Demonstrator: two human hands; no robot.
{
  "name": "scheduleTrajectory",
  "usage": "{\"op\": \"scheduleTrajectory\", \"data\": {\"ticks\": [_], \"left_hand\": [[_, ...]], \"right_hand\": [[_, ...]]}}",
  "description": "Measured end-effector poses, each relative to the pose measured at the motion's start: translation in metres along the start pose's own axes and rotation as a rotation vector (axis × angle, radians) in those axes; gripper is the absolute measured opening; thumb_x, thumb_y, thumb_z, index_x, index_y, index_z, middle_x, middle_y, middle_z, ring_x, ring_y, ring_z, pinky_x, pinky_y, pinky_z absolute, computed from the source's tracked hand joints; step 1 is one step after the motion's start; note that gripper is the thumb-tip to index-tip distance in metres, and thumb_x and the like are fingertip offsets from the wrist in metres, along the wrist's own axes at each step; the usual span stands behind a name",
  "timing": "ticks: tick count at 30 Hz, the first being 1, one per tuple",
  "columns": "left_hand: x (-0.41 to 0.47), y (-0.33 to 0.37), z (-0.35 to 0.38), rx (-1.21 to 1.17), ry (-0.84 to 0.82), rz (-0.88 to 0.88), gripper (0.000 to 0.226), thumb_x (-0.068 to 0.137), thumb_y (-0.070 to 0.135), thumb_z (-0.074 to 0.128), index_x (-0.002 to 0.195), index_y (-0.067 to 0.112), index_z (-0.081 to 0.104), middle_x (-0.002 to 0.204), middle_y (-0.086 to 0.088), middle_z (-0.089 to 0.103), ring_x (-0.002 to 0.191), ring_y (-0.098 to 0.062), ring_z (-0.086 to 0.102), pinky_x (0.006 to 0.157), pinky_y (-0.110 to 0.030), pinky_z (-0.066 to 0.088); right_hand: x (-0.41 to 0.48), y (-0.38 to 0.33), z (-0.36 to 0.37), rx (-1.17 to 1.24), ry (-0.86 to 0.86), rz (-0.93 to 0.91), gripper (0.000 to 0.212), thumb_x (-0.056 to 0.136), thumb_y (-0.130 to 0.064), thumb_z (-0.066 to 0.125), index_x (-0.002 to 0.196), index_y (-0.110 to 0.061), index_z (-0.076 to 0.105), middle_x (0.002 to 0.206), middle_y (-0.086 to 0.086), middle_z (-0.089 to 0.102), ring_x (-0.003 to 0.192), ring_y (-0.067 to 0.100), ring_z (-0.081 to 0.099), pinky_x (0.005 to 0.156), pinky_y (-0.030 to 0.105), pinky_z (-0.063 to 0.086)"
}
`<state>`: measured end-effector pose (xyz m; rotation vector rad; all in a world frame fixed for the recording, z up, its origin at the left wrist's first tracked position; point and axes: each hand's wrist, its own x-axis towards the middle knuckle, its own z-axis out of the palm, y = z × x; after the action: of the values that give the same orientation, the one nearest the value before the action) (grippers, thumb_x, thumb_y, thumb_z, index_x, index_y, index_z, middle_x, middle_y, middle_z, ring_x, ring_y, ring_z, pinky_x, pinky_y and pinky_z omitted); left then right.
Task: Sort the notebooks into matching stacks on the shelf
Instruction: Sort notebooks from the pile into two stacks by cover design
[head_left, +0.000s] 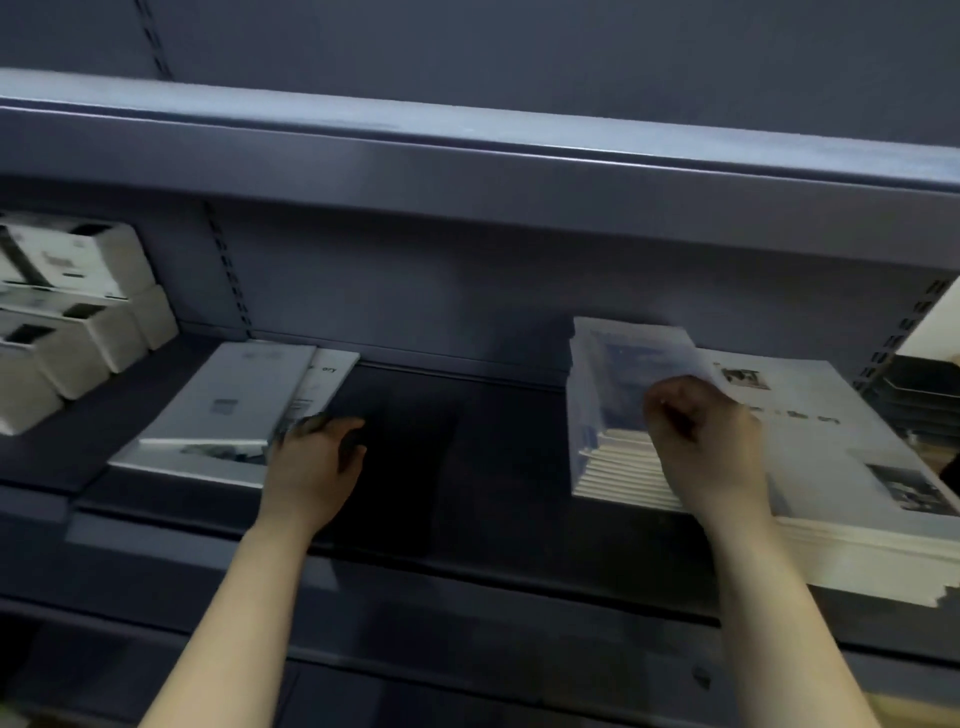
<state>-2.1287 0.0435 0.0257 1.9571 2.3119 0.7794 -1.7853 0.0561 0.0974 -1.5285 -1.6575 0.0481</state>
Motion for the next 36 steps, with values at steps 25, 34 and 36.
{"op": "scheduleTrajectory", "data": {"ticks": [25, 34, 36], "left_hand": [[0.074, -0.166, -0.054, -0.235, -0.073, -0.479, 0.095, 0.063, 0.051, 0.077, 0.131, -0.007, 0.046, 0.128, -0.029, 0.053, 0.12, -0.043, 0.048, 0.091, -0.046, 0.042], [0.073, -0.147, -0.041, -1.078, 0.066, -0.27, 0.014, 0.092, 0.002, 0.055, 0.104, 0.008, 0.049, 0.106, -0.013, 0.056, 0.087, -0.027, 0.059, 0.048, -0.024, 0.055], [0.07, -0.14, -0.047, -1.267, 0.012, -0.166, 0.016, 0.09, -0.001, 0.056, 0.096, 0.014, 0.056, 0.1, -0.006, 0.064, 0.086, -0.027, 0.066, 0.054, -0.032, 0.058]], "right_hand": [[-0.059, -0.076, 0.113, -0.051, -0.262, 0.059, 0.015, 0.089, -0.016, 0.064, 0.097, -0.027, 0.067, 0.087, -0.011, 0.066, 0.077, 0.007, 0.062, 0.071, 0.022, 0.046], [-0.071, -0.072, 0.124, 0.056, -0.268, 0.185, 0.013, 0.087, -0.018, 0.066, 0.087, -0.03, 0.068, 0.079, -0.015, 0.069, 0.072, 0.002, 0.063, 0.065, 0.015, 0.044], [-0.073, -0.072, 0.127, 0.135, -0.291, 0.258, 0.012, 0.088, -0.022, 0.065, 0.082, -0.032, 0.067, 0.069, -0.014, 0.068, 0.064, 0.001, 0.064, 0.063, 0.019, 0.046]]}}
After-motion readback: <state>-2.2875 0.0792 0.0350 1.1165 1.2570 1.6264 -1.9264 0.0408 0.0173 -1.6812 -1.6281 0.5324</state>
